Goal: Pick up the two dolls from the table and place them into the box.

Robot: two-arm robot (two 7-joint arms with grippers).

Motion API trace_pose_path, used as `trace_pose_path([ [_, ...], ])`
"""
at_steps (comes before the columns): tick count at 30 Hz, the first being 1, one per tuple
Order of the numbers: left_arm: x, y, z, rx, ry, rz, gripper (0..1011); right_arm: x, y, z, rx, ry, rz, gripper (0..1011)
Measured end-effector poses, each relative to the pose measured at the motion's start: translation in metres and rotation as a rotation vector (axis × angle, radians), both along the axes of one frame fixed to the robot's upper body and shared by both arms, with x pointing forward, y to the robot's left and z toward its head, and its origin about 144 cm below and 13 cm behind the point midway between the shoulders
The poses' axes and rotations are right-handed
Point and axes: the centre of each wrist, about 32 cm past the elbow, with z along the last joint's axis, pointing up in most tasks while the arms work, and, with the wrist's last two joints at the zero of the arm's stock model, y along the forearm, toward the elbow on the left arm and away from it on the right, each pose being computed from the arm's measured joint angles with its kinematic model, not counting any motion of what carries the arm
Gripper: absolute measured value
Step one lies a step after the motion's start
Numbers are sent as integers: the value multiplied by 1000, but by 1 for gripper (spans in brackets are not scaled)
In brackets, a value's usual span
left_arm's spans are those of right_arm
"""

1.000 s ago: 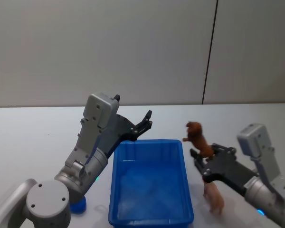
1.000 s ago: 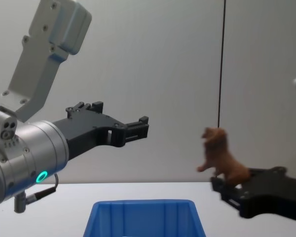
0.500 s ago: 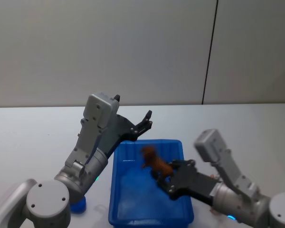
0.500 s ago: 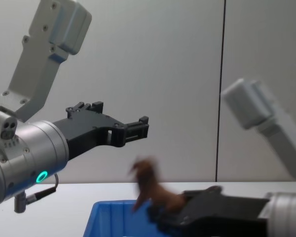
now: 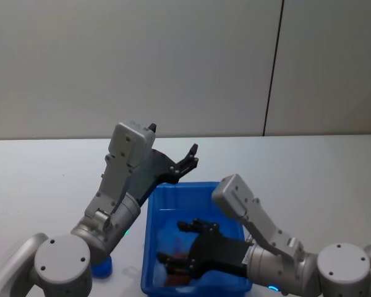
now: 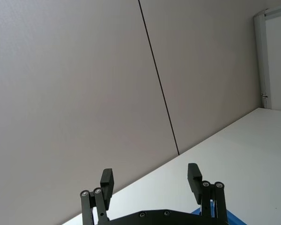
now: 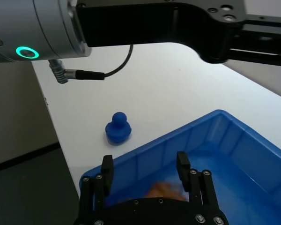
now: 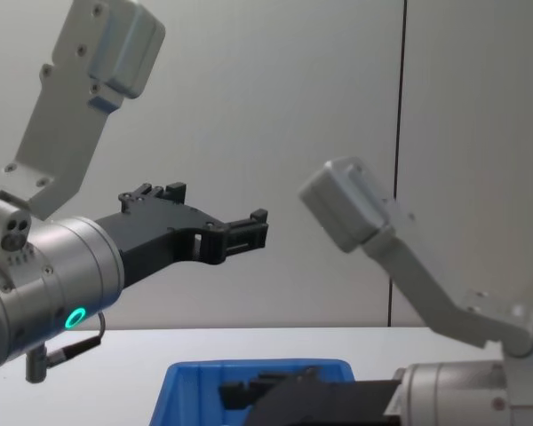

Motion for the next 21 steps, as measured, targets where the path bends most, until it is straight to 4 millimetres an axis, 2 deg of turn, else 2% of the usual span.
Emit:
trace_pose_path([
  [5,0,0,0,0,0,0,1001,1,4,1,-5,11,21,930],
  [9,0,0,0,0,0,0,1001,2,2,1,-7,8,19,1001],
  [15,0,0,0,0,0,0,1001,1,-10,4,-1,-20,-14,1001],
  [21,0,0,0,0,0,0,1001,-4,-34,10,16,-74,-88,1001],
])
